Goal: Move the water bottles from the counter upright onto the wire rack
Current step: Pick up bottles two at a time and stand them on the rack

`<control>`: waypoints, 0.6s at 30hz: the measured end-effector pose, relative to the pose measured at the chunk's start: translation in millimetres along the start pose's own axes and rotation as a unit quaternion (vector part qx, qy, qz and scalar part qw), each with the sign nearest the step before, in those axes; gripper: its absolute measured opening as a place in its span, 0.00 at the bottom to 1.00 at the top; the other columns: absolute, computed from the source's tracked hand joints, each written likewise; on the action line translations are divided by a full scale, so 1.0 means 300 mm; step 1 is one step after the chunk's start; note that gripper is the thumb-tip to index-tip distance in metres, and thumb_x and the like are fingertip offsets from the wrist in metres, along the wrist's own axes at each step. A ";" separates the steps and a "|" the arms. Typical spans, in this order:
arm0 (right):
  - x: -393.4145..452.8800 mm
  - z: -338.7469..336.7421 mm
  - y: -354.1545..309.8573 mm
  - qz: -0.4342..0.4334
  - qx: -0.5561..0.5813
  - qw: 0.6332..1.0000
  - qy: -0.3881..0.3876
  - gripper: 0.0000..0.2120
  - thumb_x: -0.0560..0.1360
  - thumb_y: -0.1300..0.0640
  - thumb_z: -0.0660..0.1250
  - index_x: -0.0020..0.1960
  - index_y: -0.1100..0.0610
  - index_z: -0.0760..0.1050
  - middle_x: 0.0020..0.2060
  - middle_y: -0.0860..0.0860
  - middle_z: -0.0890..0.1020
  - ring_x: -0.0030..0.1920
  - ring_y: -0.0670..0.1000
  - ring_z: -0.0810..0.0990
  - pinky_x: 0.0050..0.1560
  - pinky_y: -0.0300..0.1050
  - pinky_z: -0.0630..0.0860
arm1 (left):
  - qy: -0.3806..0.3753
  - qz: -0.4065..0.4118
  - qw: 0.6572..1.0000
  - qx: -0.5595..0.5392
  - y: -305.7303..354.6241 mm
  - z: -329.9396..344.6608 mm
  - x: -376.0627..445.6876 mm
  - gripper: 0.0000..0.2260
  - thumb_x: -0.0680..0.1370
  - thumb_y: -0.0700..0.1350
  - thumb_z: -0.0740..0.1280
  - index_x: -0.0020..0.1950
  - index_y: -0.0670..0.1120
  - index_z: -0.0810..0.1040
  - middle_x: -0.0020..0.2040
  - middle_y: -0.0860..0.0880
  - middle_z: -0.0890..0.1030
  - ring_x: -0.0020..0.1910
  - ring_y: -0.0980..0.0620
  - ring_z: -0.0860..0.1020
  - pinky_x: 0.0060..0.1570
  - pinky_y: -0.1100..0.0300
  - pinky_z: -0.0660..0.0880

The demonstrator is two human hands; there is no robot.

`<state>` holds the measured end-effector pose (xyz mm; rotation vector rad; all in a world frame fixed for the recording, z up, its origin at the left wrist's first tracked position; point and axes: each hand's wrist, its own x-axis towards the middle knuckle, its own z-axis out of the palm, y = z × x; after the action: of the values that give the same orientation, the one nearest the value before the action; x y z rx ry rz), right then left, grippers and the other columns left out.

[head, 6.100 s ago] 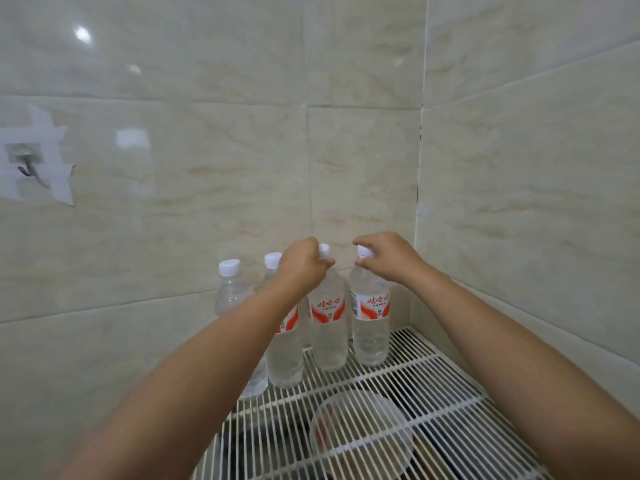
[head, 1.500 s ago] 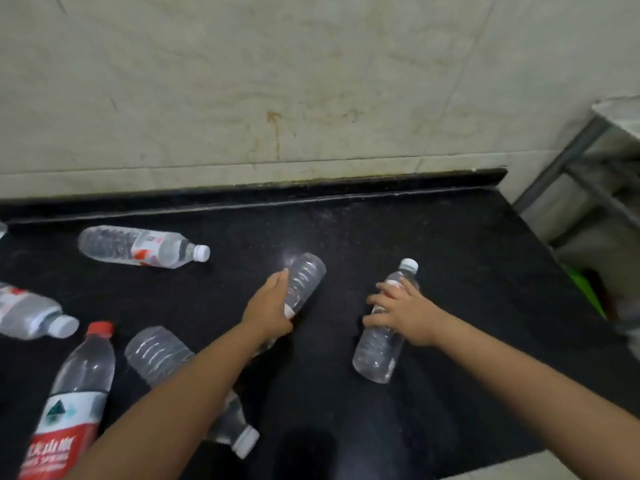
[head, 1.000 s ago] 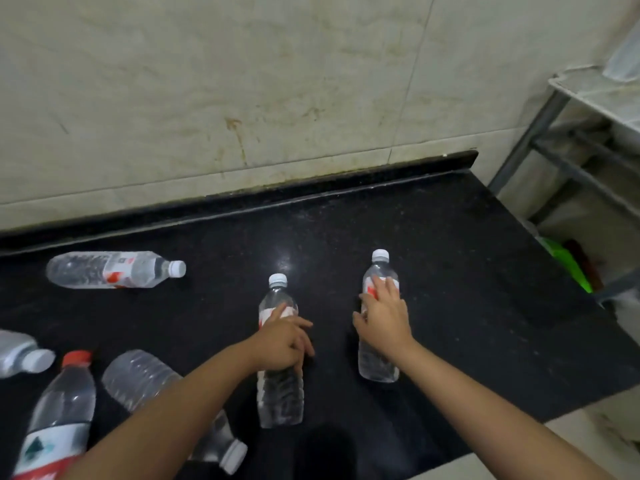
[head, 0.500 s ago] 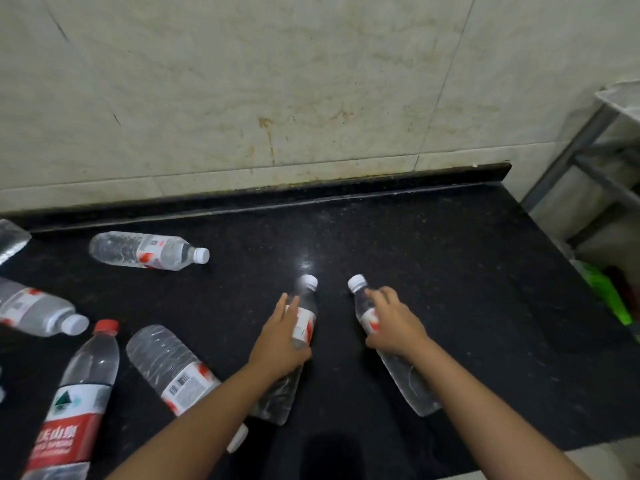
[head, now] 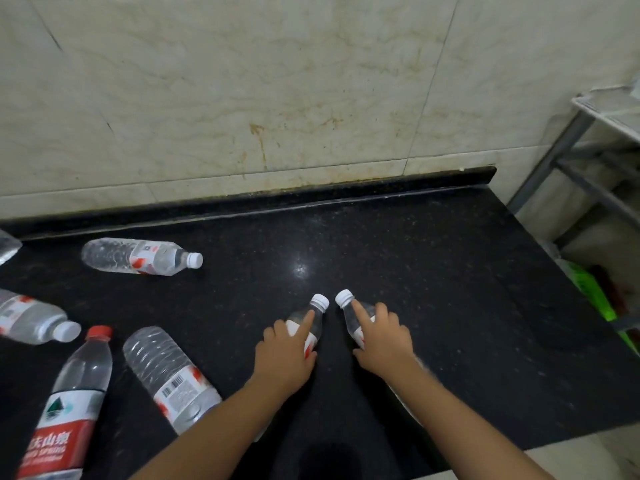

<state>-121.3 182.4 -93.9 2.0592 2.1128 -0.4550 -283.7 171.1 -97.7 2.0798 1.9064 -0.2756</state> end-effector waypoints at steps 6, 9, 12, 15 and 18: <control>-0.018 0.007 -0.018 0.005 -0.016 1.000 0.007 0.37 0.74 0.49 0.64 0.74 0.48 0.45 0.67 0.59 0.62 0.63 0.58 0.67 0.60 0.51 0.70 | 0.001 0.014 1.000 -0.007 -0.004 -0.009 0.007 0.27 0.79 0.56 0.54 0.75 0.56 0.45 0.64 0.42 0.66 0.60 0.46 0.69 0.57 0.56 0.70; -0.034 0.005 -0.014 0.017 -0.006 1.000 0.018 0.37 0.74 0.51 0.65 0.74 0.48 0.45 0.67 0.60 0.62 0.64 0.59 0.67 0.61 0.52 0.69 | -0.005 0.029 1.000 -0.009 0.004 -0.030 0.006 0.27 0.80 0.54 0.54 0.75 0.55 0.46 0.64 0.41 0.66 0.61 0.45 0.68 0.57 0.54 0.71; -0.060 -0.014 0.015 0.039 0.019 0.998 0.039 0.38 0.74 0.50 0.64 0.75 0.49 0.44 0.67 0.60 0.62 0.64 0.59 0.67 0.62 0.51 0.68 | 0.003 0.046 0.999 -0.002 0.028 -0.047 0.008 0.28 0.80 0.54 0.55 0.75 0.53 0.45 0.65 0.40 0.65 0.62 0.44 0.68 0.58 0.54 0.71; -0.098 -0.048 0.067 0.050 0.050 0.994 0.084 0.37 0.75 0.49 0.63 0.75 0.50 0.43 0.68 0.60 0.61 0.63 0.59 0.67 0.62 0.51 0.67 | 0.036 0.061 0.997 -0.011 0.094 -0.085 -0.005 0.28 0.80 0.53 0.55 0.76 0.53 0.45 0.65 0.40 0.65 0.62 0.44 0.68 0.58 0.54 0.71; -0.143 -0.098 0.144 0.048 0.071 0.988 0.130 0.37 0.76 0.49 0.62 0.75 0.52 0.42 0.68 0.60 0.59 0.63 0.59 0.67 0.63 0.50 0.67 | 0.078 0.079 0.993 -0.033 0.179 -0.134 -0.018 0.28 0.80 0.53 0.54 0.76 0.51 0.44 0.64 0.39 0.65 0.61 0.44 0.68 0.59 0.54 0.70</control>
<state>-73.6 151.5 -57.1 2.4073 2.1616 -0.3495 -233.3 176.3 -53.2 2.2502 1.7945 -0.0133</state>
